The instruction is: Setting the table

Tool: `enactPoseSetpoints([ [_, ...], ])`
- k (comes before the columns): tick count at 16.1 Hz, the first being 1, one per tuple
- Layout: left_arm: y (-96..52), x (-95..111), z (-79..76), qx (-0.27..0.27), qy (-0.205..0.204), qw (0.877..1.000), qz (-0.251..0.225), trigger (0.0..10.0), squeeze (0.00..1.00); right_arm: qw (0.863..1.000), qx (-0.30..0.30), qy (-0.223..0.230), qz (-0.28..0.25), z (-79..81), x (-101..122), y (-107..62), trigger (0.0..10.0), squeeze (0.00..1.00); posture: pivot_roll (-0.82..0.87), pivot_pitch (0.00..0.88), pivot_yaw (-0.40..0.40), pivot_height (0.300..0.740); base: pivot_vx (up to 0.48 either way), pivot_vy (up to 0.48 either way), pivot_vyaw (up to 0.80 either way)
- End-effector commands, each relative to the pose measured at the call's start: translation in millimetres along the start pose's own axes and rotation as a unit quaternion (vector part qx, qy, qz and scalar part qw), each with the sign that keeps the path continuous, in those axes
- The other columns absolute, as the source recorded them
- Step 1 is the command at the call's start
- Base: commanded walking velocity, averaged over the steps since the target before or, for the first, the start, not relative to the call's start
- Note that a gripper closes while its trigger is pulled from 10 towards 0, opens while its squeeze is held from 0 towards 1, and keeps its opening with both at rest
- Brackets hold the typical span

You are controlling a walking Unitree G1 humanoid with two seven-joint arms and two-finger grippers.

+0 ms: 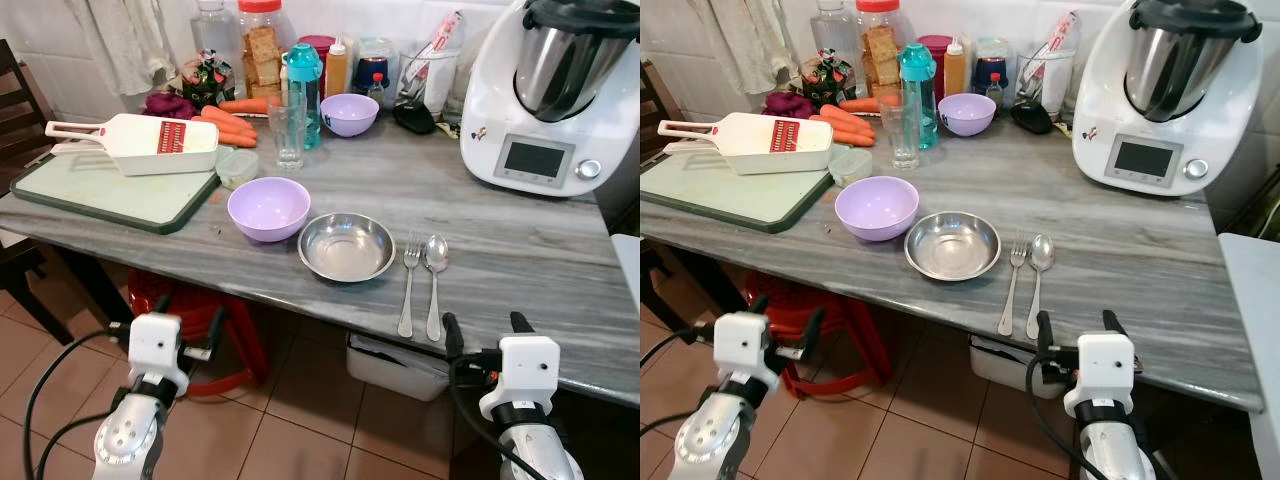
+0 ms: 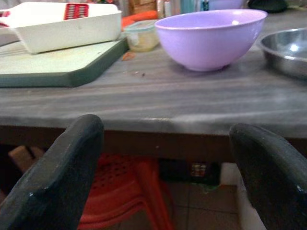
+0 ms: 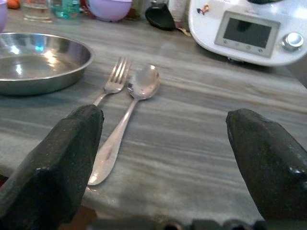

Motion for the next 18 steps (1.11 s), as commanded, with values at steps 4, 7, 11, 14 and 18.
enactPoseSetpoints([
  [4, 5.0, 8, 4.1, 0.033, 0.015, 0.999, -0.013, 10.0, 0.00, 1.000, 0.003, -0.001, -0.018, 2.5, 9, 5.2, 10.0, 0.00, 0.03, 0.000, -0.007, 0.740, 0.000, 0.000, 0.00],
  [7, 11.4, 9, 1.6, 0.039, 0.013, 0.999, -0.020, 10.0, 0.00, 1.000, 0.003, -0.005, -0.027, 4.6, 13, 7.4, 10.0, 0.00, 0.03, 0.000, -0.017, 0.740, 0.000, 0.000, 0.00],
  [11, 24.0, 14, -4.8, 0.034, 0.008, 0.999, -0.030, 10.0, 0.00, 0.999, -0.017, -0.006, -0.028, 2.7, 13, 16.2, 10.0, 0.00, 0.02, 0.000, -0.015, 0.740, 0.000, 0.000, -0.79],
  [14, 22.2, 10, -6.3, 0.028, 0.003, 0.999, -0.020, 10.0, 0.00, 0.999, -0.020, -0.005, -0.026, 5.0, 12, 15.0, 10.0, 0.00, 0.02, 0.000, 0.002, 0.740, 0.000, 0.000, -0.80],
  [18, 29.9, 15, -9.2, 0.027, 0.010, 0.999, -0.027, 10.0, 0.00, 0.999, -0.026, 0.001, -0.041, 4.3, 18, 22.6, 10.0, 0.00, 0.02, 0.000, 0.015, 0.740, 0.000, 0.000, -0.20],
])
Point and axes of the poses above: a point about 5 cm out from each wrist's last joint towards the gripper, its own y axis pointing out of the wrist towards the gripper, its own x axis along the axis of the wrist's last joint, z = x × y, the point moved 2 cm from there along y, pointing out of the wrist towards the gripper, and after that the axes turned 13 degrees about -y, right-handed, at the moved point
